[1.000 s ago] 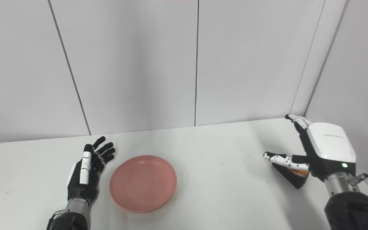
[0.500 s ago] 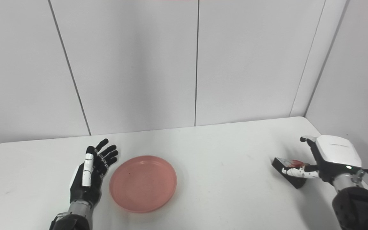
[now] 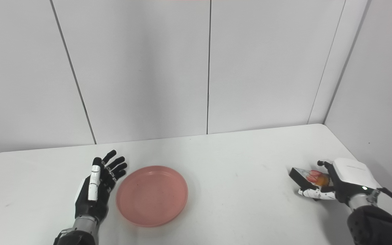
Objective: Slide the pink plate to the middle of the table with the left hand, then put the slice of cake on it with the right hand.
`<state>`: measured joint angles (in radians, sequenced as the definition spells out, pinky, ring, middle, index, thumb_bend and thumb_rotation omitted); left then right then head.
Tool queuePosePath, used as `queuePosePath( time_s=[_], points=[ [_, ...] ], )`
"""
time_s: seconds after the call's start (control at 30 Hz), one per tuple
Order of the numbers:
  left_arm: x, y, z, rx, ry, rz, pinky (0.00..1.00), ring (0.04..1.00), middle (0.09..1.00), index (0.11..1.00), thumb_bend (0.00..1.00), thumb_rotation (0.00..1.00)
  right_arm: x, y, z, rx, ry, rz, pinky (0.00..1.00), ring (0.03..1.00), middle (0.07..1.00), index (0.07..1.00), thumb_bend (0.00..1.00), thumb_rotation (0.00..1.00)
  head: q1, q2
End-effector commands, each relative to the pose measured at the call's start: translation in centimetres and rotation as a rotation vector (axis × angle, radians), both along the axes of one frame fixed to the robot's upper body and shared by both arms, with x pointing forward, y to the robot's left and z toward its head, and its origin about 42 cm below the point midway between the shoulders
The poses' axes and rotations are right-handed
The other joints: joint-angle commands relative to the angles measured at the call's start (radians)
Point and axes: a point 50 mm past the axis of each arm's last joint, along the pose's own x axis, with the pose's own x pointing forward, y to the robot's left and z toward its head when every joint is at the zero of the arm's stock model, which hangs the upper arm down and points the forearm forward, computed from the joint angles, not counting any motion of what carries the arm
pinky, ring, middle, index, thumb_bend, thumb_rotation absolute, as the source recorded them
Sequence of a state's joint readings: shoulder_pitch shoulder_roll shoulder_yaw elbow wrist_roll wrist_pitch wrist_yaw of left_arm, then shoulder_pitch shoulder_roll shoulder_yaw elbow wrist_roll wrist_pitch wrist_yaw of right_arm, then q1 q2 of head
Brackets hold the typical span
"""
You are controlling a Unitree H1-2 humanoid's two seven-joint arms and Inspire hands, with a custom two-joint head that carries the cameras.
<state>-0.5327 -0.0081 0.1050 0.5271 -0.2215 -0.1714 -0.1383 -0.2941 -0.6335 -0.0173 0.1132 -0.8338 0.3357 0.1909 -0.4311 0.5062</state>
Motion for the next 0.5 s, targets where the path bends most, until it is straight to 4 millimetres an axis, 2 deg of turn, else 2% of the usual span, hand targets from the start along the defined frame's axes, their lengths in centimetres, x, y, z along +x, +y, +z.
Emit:
queuePosePath(
  time_s=[0.0,0.17,0.27,0.47],
  points=[
    [0.4,-0.3,1.4,0.006,-0.053,-0.015,0.83,0.784,0.783,0.822,0.79,0.88,0.6,-0.9,2.1,-0.03,-0.074,0.023,0.65,0.779,0.813,0.797,0.98,0.65,0.0,0.001],
    [0.4,-0.5,1.3,0.005,-0.055,-0.02,0.83,0.783,0.778,0.817,0.8,0.88,0.5,-1.1,1.2,0.005,-0.08,0.03,0.71,0.791,0.8,0.793,0.97,0.62,0.006,0.001],
    [0.4,-0.5,1.4,0.002,-0.054,-0.022,0.83,0.782,0.778,0.812,0.78,0.88,0.4,-1.1,0.8,0.019,-0.079,0.028,0.62,0.778,0.805,0.792,0.95,0.61,0.009,0.001],
    [0.3,-0.6,1.6,0.0,-0.047,-0.017,0.82,0.768,0.772,0.803,0.76,0.88,0.5,-1.4,-0.2,0.03,-0.074,0.028,0.6,0.736,0.781,0.78,0.91,0.57,0.009,0.001]
  ],
)
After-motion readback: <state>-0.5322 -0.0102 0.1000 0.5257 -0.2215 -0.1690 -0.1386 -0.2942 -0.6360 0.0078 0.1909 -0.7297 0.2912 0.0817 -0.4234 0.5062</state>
